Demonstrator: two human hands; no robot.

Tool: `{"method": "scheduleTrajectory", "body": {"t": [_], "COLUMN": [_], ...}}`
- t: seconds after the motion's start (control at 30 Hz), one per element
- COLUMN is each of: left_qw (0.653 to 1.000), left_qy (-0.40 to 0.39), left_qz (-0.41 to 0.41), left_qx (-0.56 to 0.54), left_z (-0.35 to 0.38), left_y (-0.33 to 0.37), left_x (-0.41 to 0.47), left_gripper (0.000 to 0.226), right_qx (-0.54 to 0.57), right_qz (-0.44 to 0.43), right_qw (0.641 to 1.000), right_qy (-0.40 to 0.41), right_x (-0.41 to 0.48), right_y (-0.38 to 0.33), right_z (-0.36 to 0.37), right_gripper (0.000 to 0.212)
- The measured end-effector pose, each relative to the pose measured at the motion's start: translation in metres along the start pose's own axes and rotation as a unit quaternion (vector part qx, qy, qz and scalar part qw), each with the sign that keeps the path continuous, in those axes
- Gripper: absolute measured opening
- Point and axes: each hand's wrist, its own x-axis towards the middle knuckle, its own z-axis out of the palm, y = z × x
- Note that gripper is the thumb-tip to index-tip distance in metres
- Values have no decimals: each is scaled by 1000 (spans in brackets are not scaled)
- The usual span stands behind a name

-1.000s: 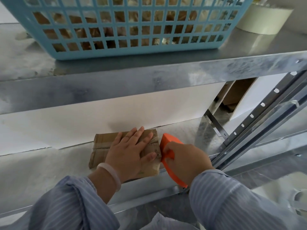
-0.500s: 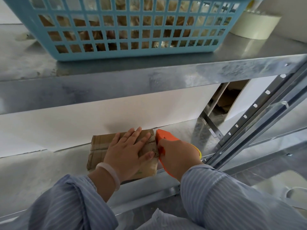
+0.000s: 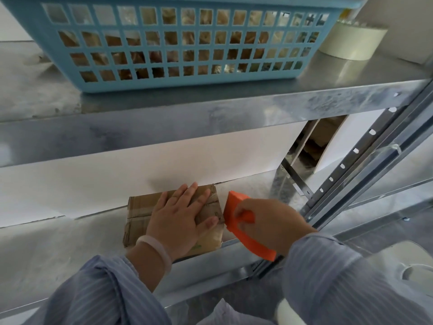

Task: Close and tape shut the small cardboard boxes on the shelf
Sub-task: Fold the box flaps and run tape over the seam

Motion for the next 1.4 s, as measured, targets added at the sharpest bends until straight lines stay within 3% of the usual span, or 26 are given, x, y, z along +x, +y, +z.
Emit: {"method": "scheduleTrajectory", "body": {"t": [0.2,0.5,0.6,1.0,1.17,1.4], "left_qw": [1000,1000,1000,999,999,999], "left_qy": [9,13,19,42,37,29], "left_qz": [1,2,6,7,14,37], "left_qx": [-10,-5,-14,-16,6,26], "left_z": [2,3,3,5,6,4], "left_y": [-1,-4,-5,-6,-6,-7], "left_x": [0,0,-1,-2,-2,-1], "left_gripper": [93,88,88,90,84,66], "right_qx": [110,137,132,126,62,-50], "right_qz": [-22,-54,-64,-92,-80,-77], "right_qw": [987,967,965,958,959,969], "right_qy": [-115,-210,-216,-239,-264,-230], "right_x": [-15,-7,1,26,42,71], "right_y": [36,49,50,52,51,43], "right_z": [-45,-102,-112,-141,-125,-86], "right_gripper": [15,19,32,25,22,16]}}
